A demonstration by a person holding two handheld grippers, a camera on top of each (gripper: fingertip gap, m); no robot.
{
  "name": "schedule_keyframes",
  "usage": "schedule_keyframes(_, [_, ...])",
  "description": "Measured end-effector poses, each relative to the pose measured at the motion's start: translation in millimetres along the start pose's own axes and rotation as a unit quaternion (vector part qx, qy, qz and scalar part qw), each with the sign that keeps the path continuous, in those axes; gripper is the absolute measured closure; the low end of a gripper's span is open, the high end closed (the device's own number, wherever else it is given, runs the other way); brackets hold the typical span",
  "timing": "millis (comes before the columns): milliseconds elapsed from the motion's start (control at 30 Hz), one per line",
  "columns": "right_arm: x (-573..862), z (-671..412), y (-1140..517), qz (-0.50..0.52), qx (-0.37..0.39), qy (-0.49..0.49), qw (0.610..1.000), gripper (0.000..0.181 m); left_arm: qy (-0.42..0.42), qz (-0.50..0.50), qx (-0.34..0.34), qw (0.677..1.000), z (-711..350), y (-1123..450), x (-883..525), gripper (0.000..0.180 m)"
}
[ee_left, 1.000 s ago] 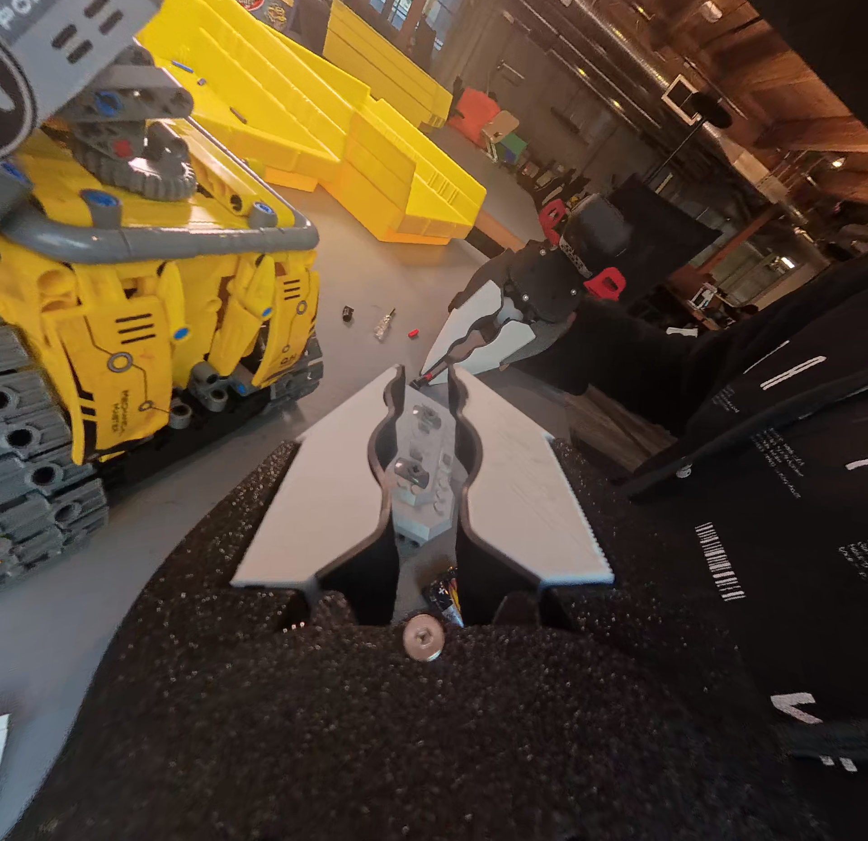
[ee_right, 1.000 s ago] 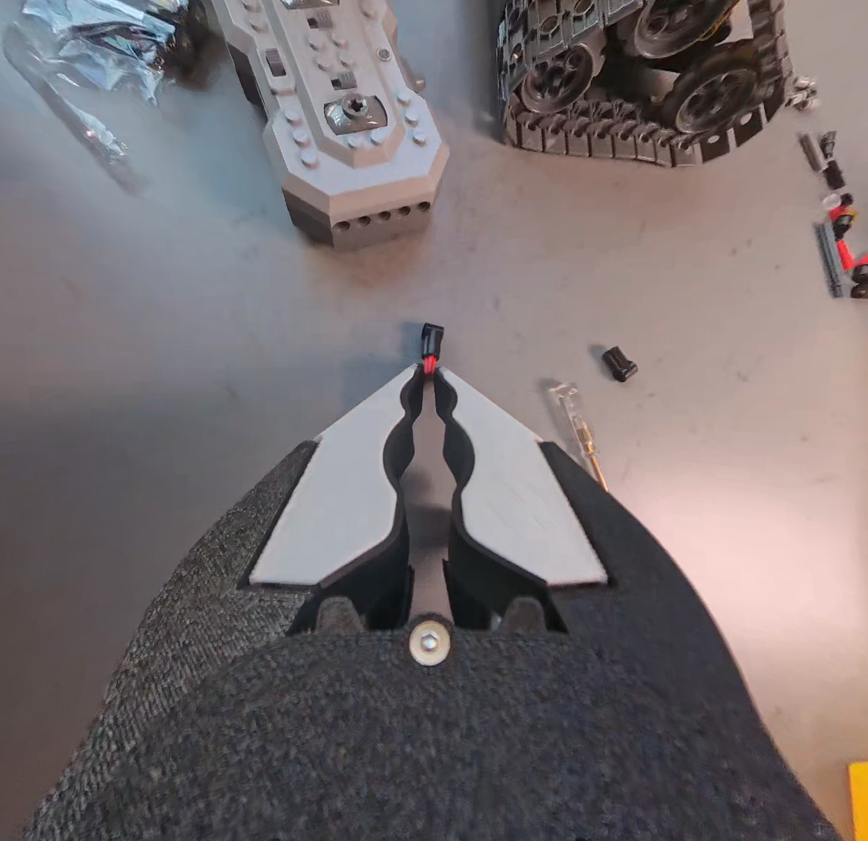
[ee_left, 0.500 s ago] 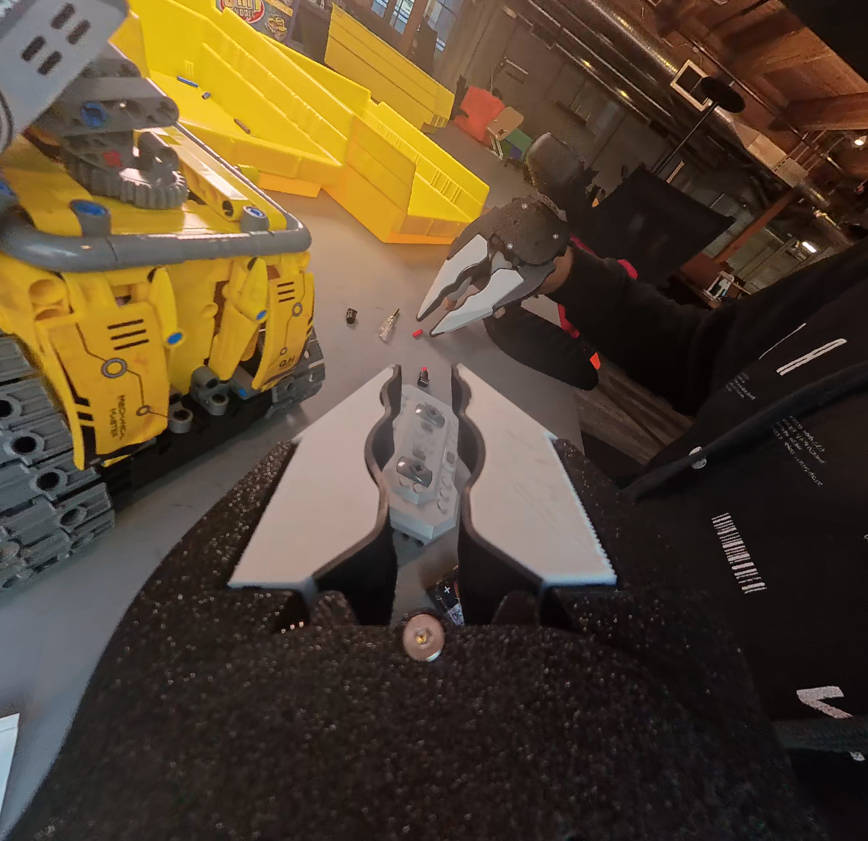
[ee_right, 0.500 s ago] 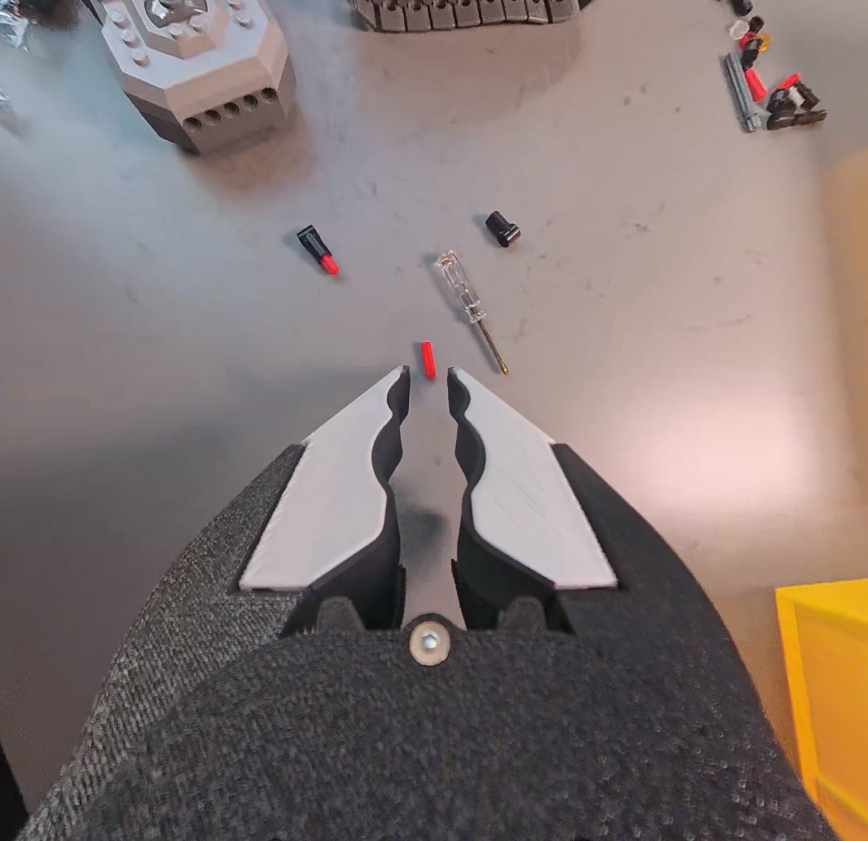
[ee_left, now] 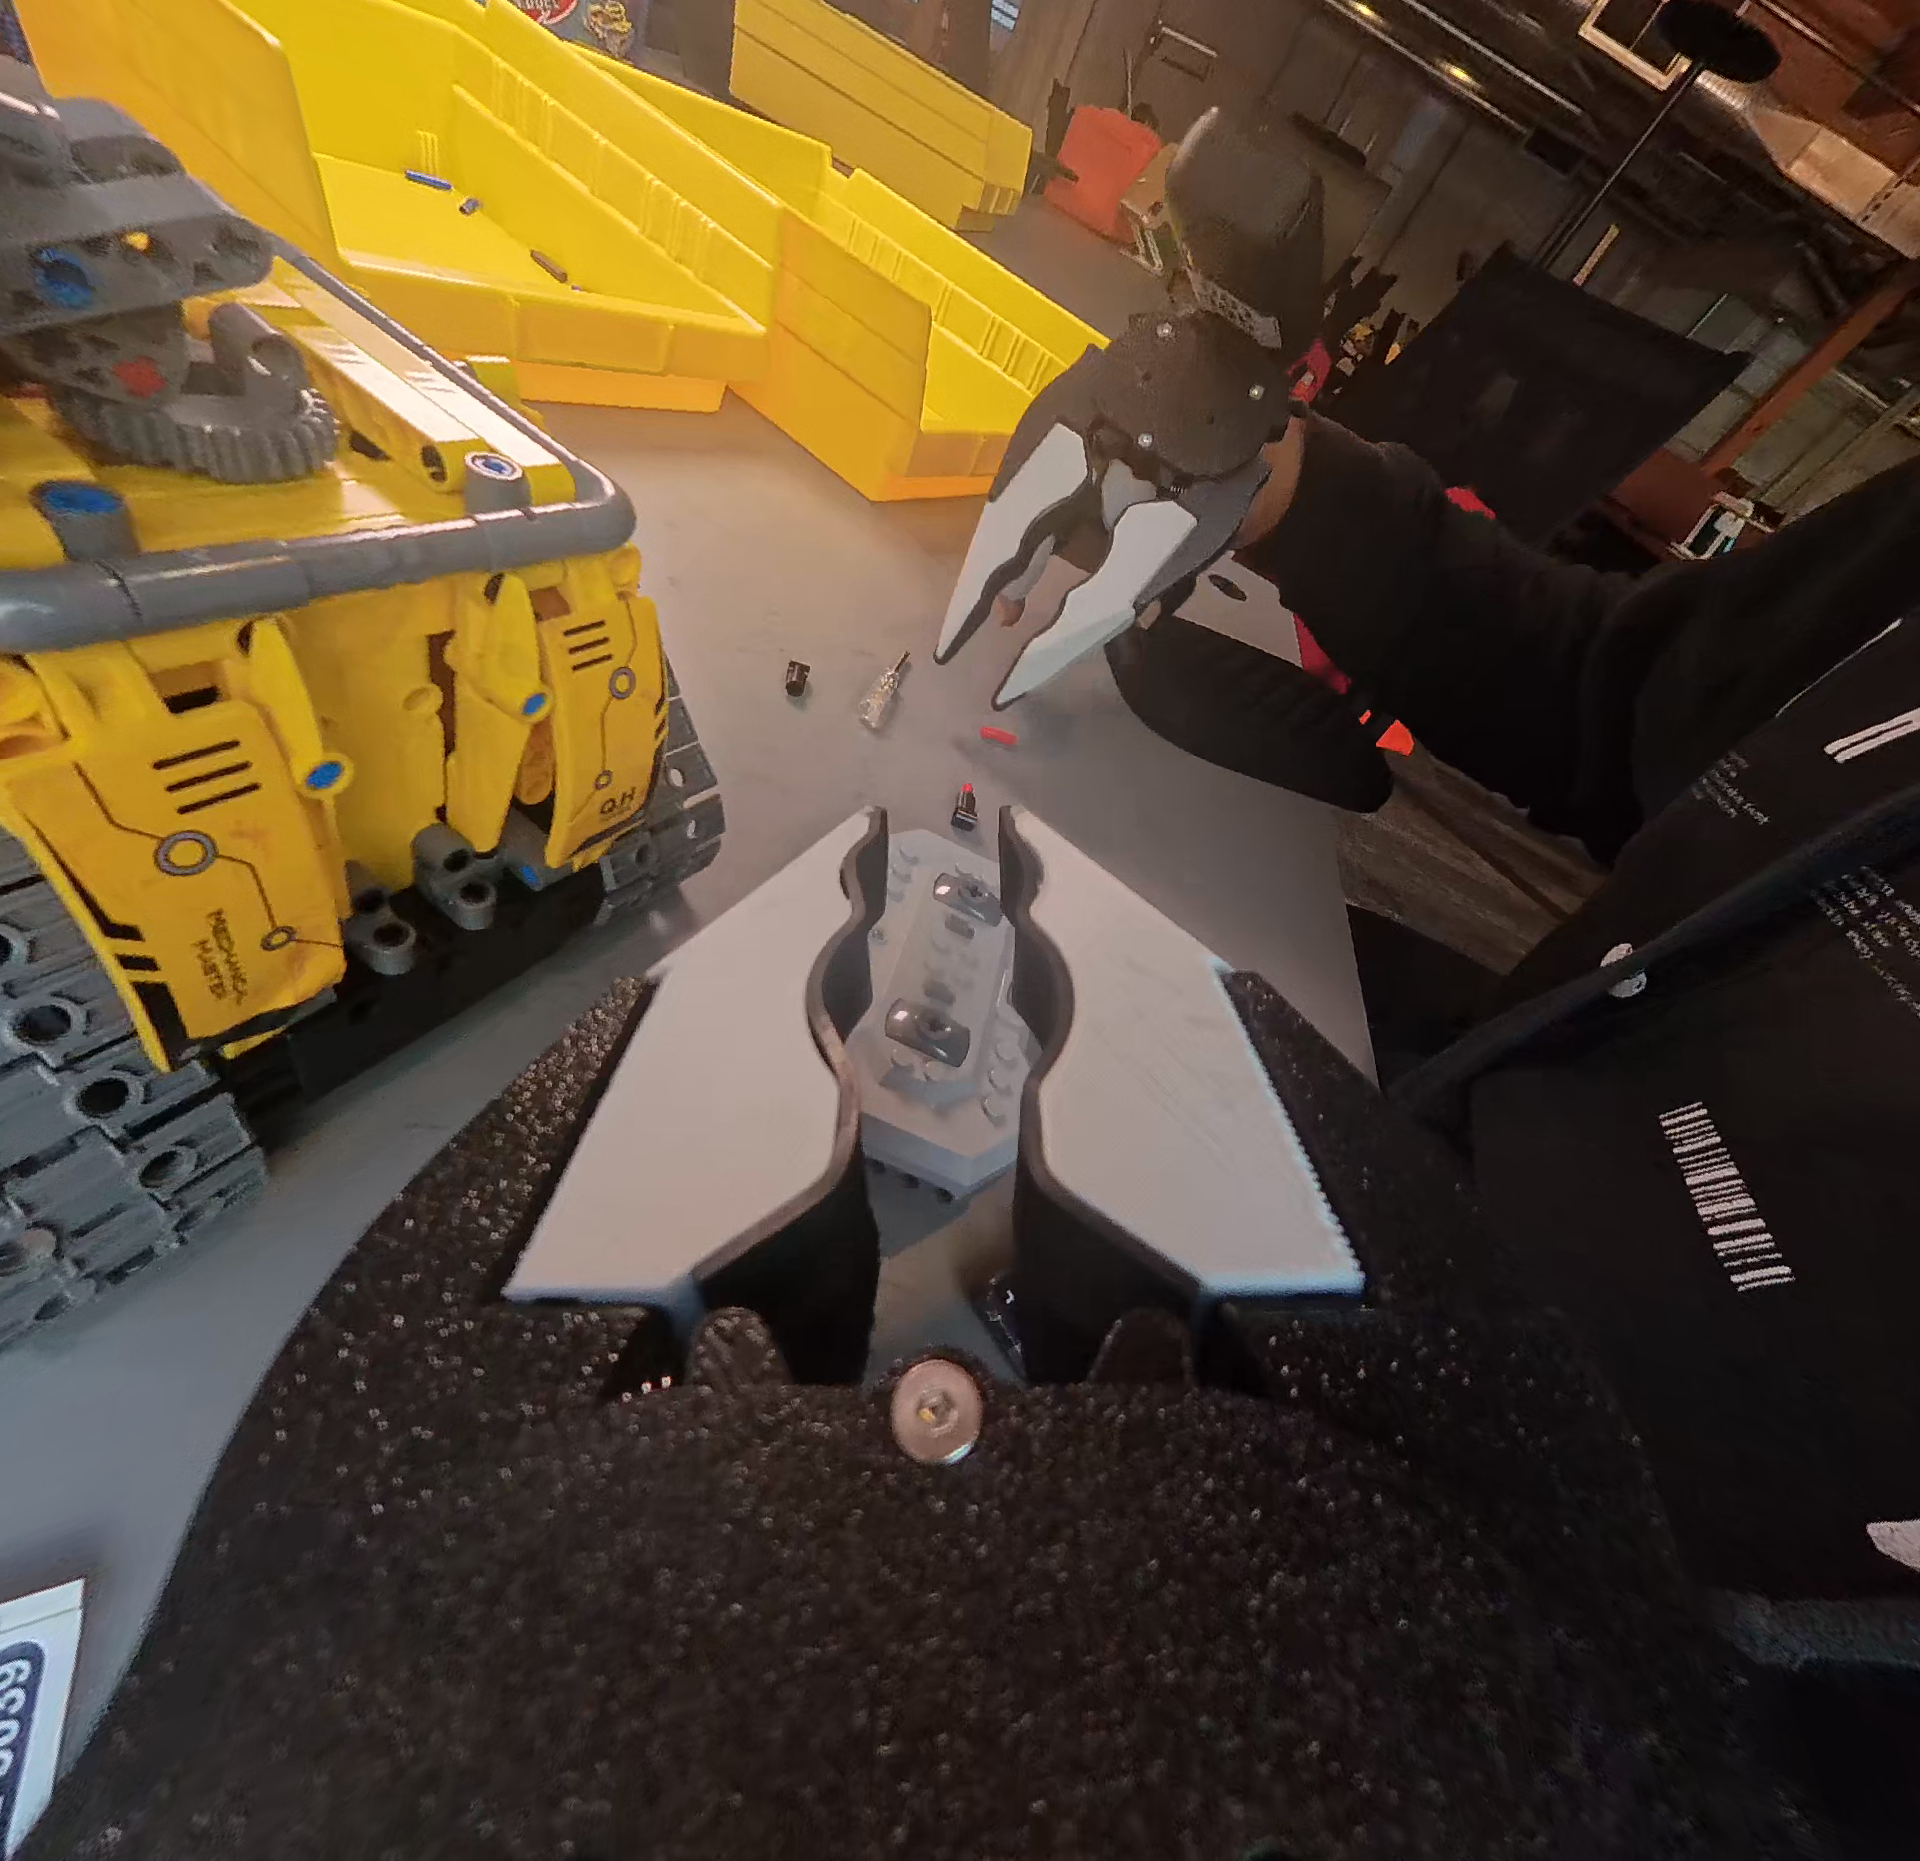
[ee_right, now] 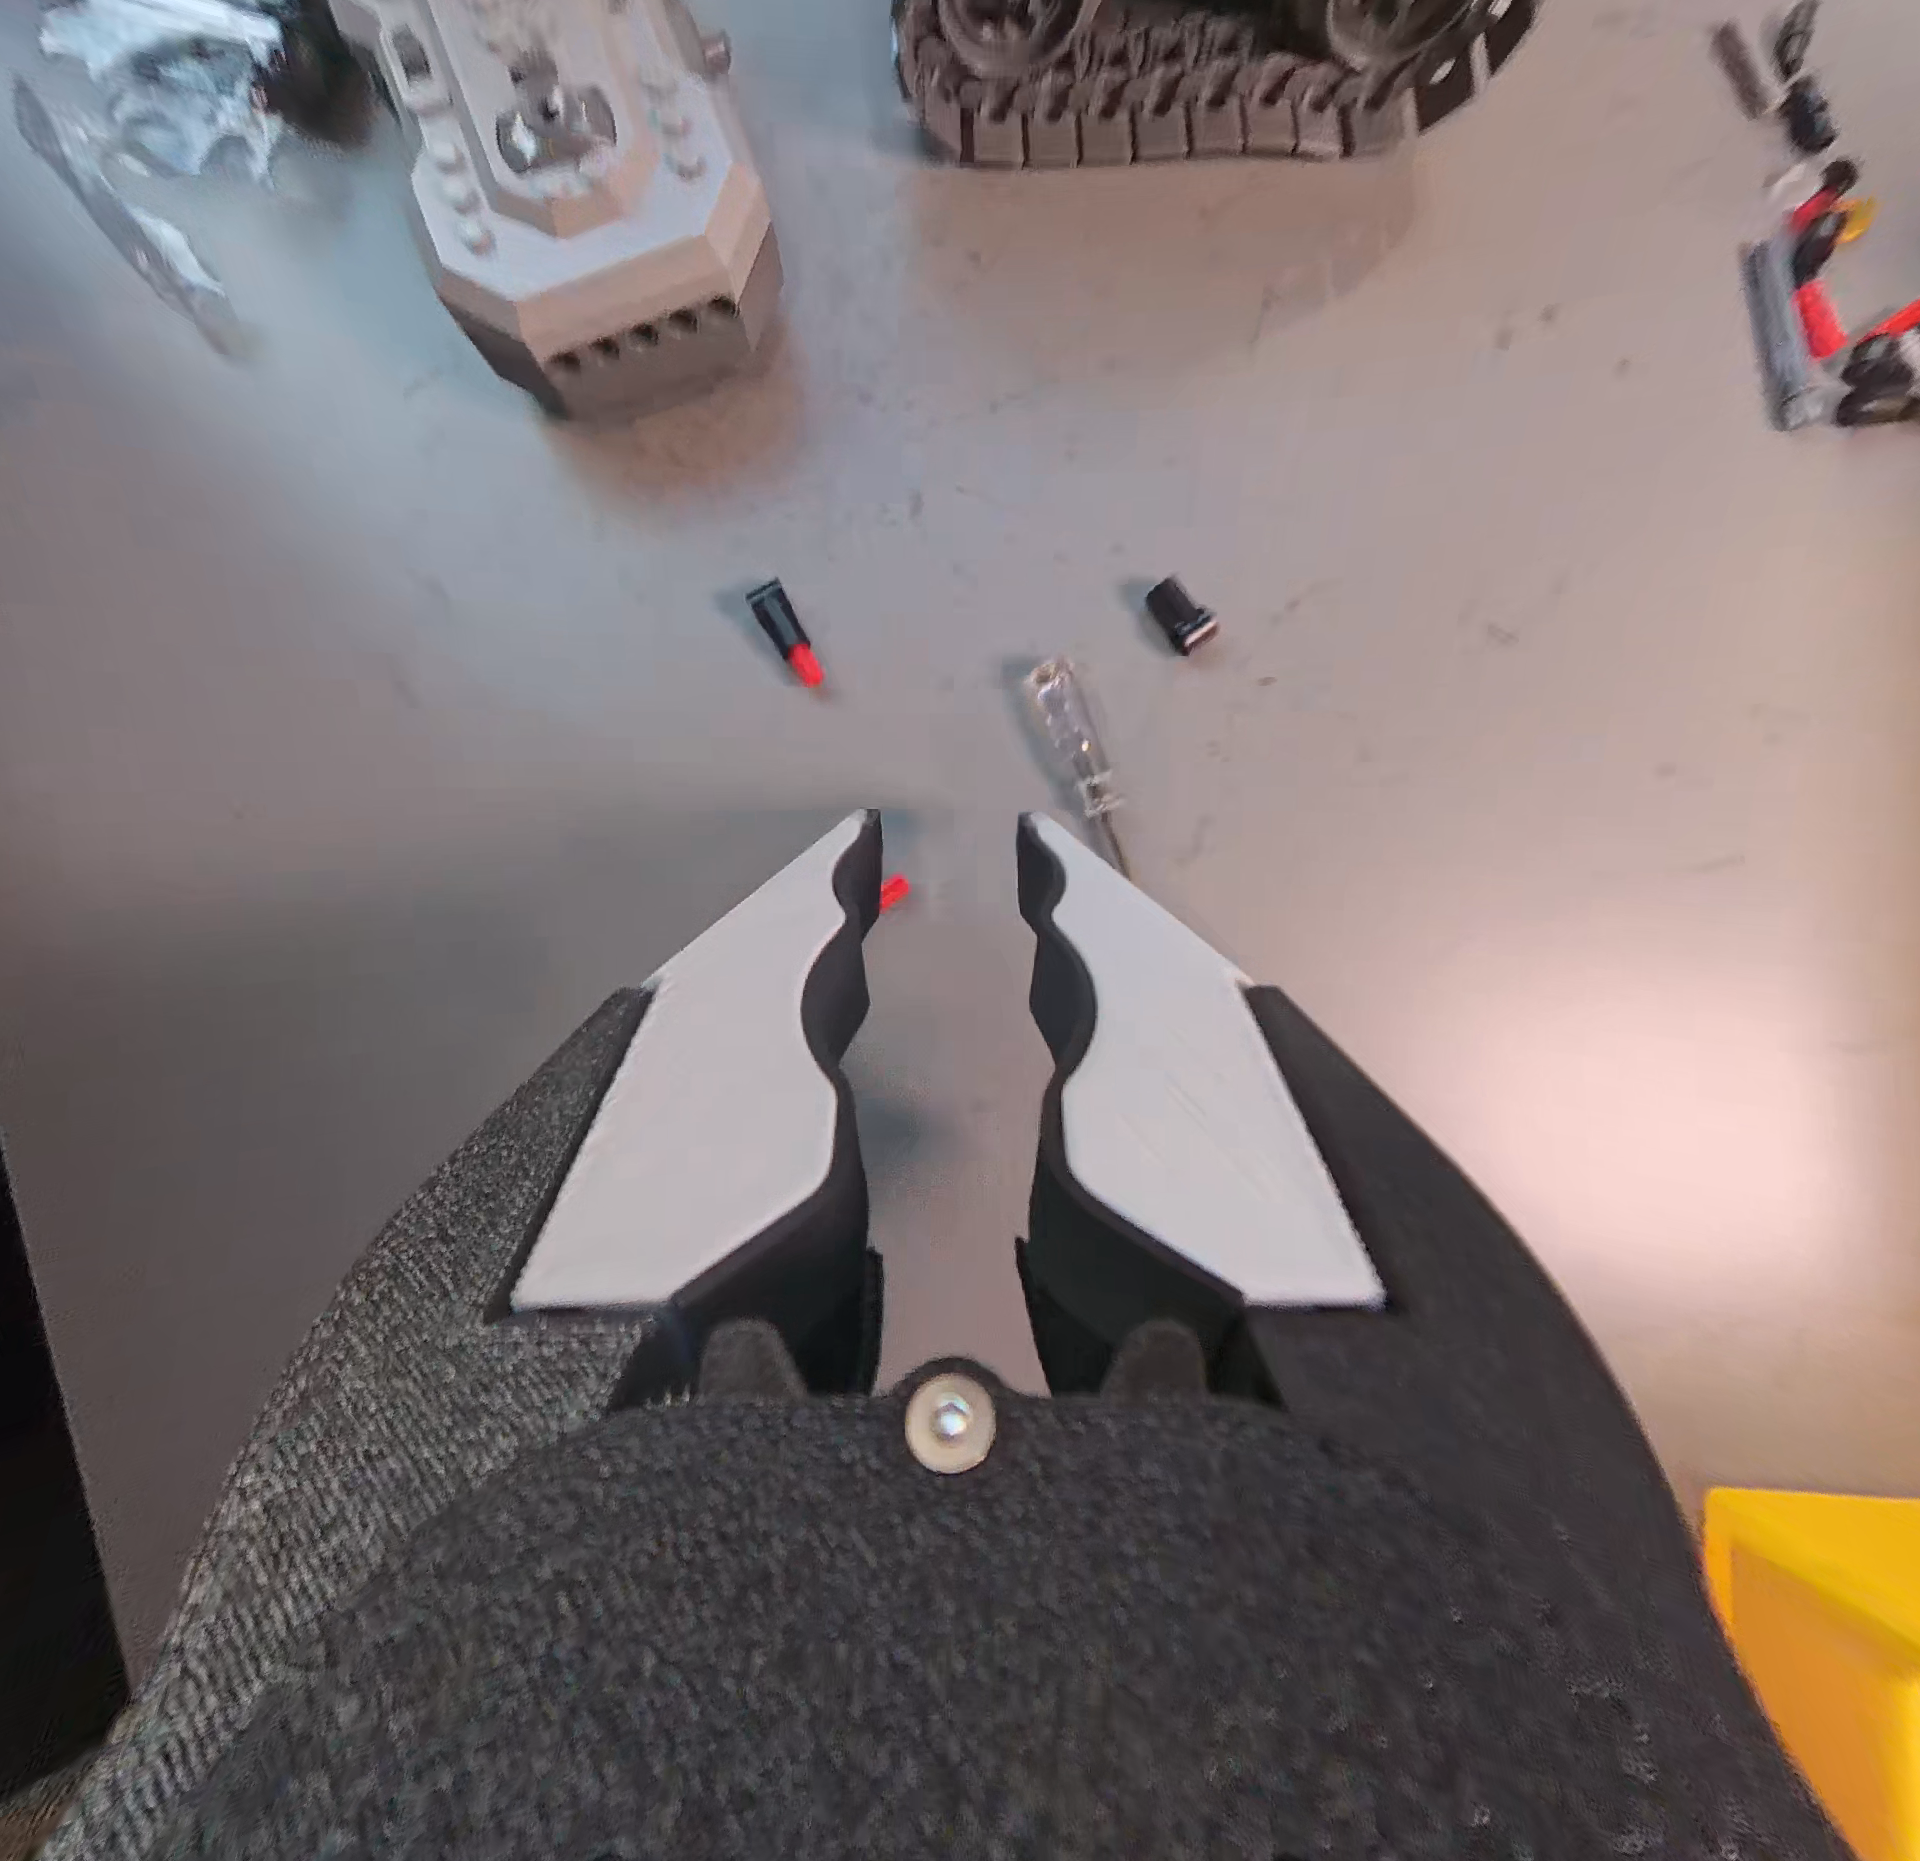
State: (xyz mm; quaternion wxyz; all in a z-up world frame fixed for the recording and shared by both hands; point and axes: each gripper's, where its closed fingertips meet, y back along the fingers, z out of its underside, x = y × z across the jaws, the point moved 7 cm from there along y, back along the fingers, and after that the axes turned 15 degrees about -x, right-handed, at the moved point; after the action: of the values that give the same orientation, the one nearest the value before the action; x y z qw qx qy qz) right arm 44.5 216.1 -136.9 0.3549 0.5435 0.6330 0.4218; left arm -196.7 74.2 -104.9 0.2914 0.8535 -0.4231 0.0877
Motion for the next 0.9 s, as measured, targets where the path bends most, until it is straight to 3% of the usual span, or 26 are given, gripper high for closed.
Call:
schedule_keyframes(100, [19,-17,2,0.034,0.029,-0.014,0.999,0.158,0.003,0.003,0.002,1.0,0,0,0,0.16])
schedule_keyframes(300, [46,-34,-28,0.038,0.005,-0.013,0.999,0.159,-0.006,0.002,0.003,1.0,1,1,2,0.16])
schedule_keyframes(433, [48,-40,-32,0.011,0.01,0.007,1.0,0.173,-0.008,0.002,0.001,1.0,1,0,2,0.16])
schedule_keyframes(567, [18,-69,-6,-0.056,0.171,0.002,0.984,0.173,-0.031,-0.015,0.007,0.999,-1,-1,7,0.16])
schedule_keyframes(700, [-33,-106,26,-0.181,0.395,-0.054,0.899,0.173,-0.066,0.002,0.071,0.995,-14,0,26,0.16])
schedule_keyframes(800, [-62,-124,28,-0.265,0.482,-0.104,0.829,0.173,-0.097,0.019,0.121,0.988,-26,4,43,0.164])
schedule_keyframes(900, [-80,-136,23,-0.314,0.517,-0.116,0.788,0.174,-0.108,0.047,0.161,0.98,-32,13,53,0.174])
